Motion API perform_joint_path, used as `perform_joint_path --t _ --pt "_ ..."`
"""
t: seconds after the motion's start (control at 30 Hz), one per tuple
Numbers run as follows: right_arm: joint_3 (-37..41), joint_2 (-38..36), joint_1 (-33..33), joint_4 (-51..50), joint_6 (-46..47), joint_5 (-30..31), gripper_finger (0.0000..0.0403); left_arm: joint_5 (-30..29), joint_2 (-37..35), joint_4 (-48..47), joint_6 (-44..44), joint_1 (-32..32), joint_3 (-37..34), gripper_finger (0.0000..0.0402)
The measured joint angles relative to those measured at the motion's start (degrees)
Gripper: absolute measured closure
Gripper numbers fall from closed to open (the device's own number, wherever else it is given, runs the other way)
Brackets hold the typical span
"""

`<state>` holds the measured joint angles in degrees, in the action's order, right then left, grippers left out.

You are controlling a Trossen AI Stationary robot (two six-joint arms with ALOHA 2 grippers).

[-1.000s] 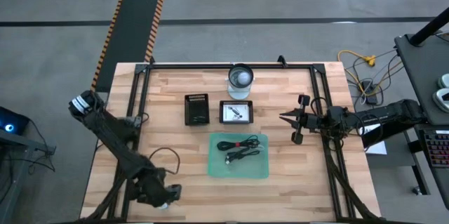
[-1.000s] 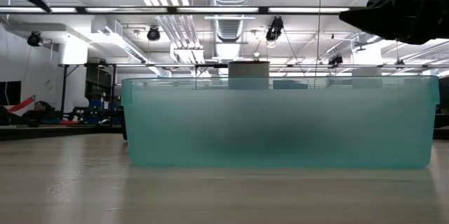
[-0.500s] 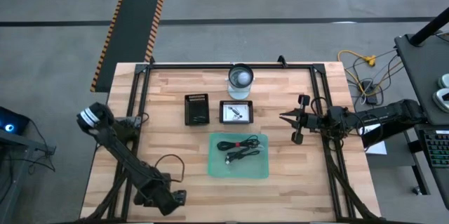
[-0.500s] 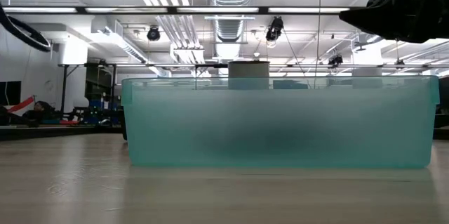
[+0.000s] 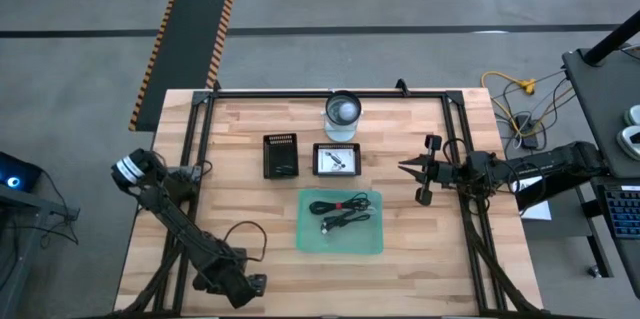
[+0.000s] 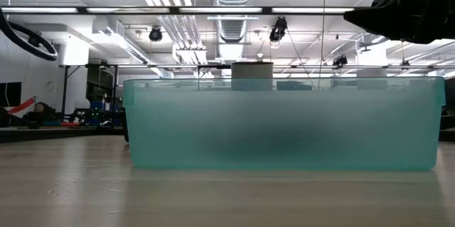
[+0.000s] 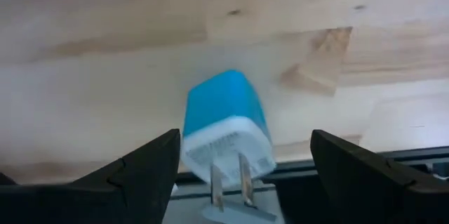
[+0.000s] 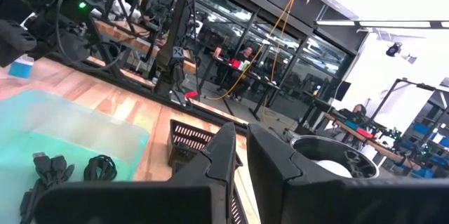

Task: Pick and place items into bin
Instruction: Put the blue charger adapter into the left black bin

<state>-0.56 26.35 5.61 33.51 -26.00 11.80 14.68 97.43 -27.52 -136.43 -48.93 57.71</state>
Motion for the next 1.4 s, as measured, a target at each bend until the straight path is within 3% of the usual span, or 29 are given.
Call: perform_joint_path --t 0.5,0.77,1.13,1.4 --pt "0.0 0.0 0.0 -0.16 -0.09 0.0 0.0376 5.55 3.48 -0.04 12.36 0.0 -0.02 0.0101" --pt "0.0 0.0 0.0 -0.19 -0.11 0.02 0.0376 5.11 3.6 -1.84 18.55 0.07 -0.02 0.0101" --pt "0.0 0.0 -0.01 -0.18 -0.11 0.0 0.0376 2.78 3.41 -4.01 34.26 0.13 0.11 0.0101" --pt "0.0 0.0 0.0 -0.16 -0.11 0.01 0.0376 2.13 3.41 -4.02 38.07 0.17 0.09 0.0116"
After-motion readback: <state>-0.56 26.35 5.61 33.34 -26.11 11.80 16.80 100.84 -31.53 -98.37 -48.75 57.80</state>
